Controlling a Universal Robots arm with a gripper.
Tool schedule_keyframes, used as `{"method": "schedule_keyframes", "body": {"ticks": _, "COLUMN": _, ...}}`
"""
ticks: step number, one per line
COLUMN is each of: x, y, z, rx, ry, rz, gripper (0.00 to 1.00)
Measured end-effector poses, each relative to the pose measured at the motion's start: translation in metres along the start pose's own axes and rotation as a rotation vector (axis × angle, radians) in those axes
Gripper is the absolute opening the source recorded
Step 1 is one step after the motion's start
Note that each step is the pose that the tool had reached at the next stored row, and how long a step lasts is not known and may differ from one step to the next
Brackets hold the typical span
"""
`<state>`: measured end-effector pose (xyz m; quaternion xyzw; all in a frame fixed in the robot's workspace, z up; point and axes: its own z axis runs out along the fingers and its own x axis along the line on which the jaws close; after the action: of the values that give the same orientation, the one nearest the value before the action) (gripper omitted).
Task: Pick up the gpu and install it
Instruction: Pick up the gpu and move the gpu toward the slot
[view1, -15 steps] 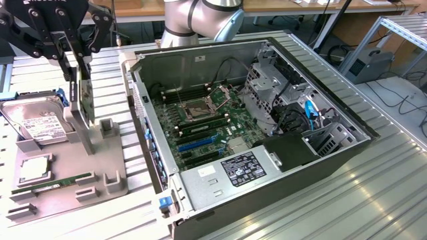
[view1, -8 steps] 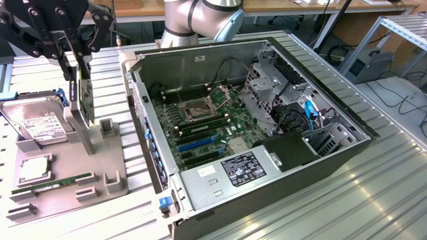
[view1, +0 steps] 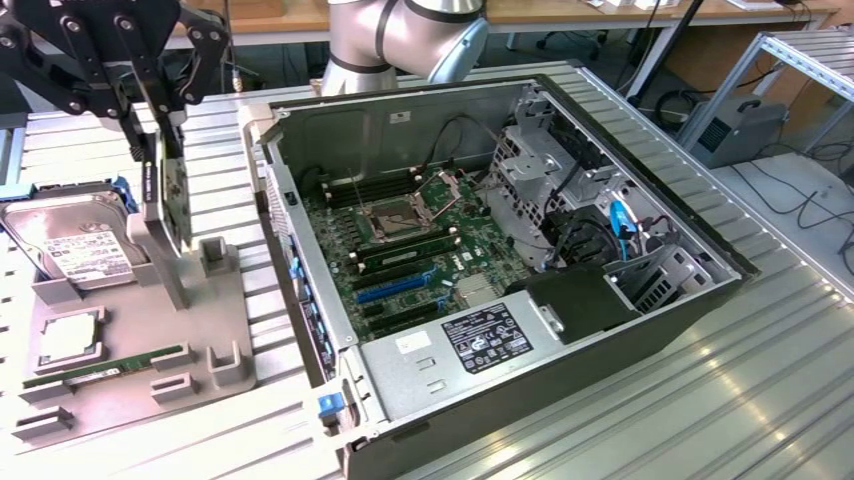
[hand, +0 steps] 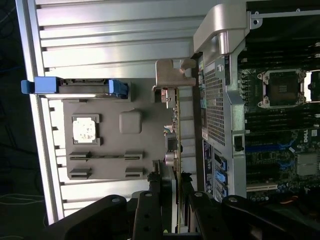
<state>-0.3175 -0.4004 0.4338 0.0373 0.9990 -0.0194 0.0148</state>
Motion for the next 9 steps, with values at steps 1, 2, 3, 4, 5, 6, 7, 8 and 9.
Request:
{"method": "schedule_keyframes", "body": {"ticks": 1, "x": -0.0009, "y": -0.0001, "z": 0.0000, "rx": 0.0001, "ry": 0.0000, "rz": 0.000, "gripper": 0.27}}
{"method": "schedule_keyframes", "body": {"ticks": 2, "x": -0.0018, "y": -0.0002, "z": 0.0000, "rx": 0.0001, "ry": 0.0000, "rz": 0.000, "gripper": 0.27}}
{"method": "schedule_keyframes", "body": {"ticks": 3, "x": -0.0028, "y": -0.0003, "z": 0.0001, "rx": 0.0001, "ry": 0.0000, "rz": 0.000, "gripper": 0.27}}
{"method": "schedule_keyframes", "body": {"ticks": 4, "x": -0.0038, "y": -0.0004, "z": 0.0002, "rx": 0.0001, "ry": -0.0001, "rz": 0.000, "gripper": 0.27}}
{"method": "schedule_keyframes", "body": {"ticks": 5, "x": -0.0049, "y": -0.0005, "z": 0.0002, "rx": 0.0003, "ry": 0.0000, "rz": 0.000, "gripper": 0.27}}
{"method": "schedule_keyframes", "body": {"ticks": 6, "x": -0.0058, "y": -0.0006, "z": 0.0002, "rx": 0.0004, "ry": -0.0001, "rz": 0.000, "gripper": 0.27}}
{"method": "schedule_keyframes", "body": {"ticks": 7, "x": -0.0070, "y": -0.0008, "z": 0.0003, "rx": 0.0007, "ry": -0.0001, "rz": 0.000, "gripper": 0.27}}
{"method": "schedule_keyframes", "body": {"ticks": 8, "x": -0.0081, "y": -0.0009, "z": 0.0003, "rx": 0.0008, "ry": -0.0001, "rz": 0.000, "gripper": 0.27}}
{"method": "schedule_keyframes", "body": {"ticks": 9, "x": -0.0093, "y": -0.0011, "z": 0.0004, "rx": 0.0010, "ry": -0.0001, "rz": 0.000, "gripper": 0.27}}
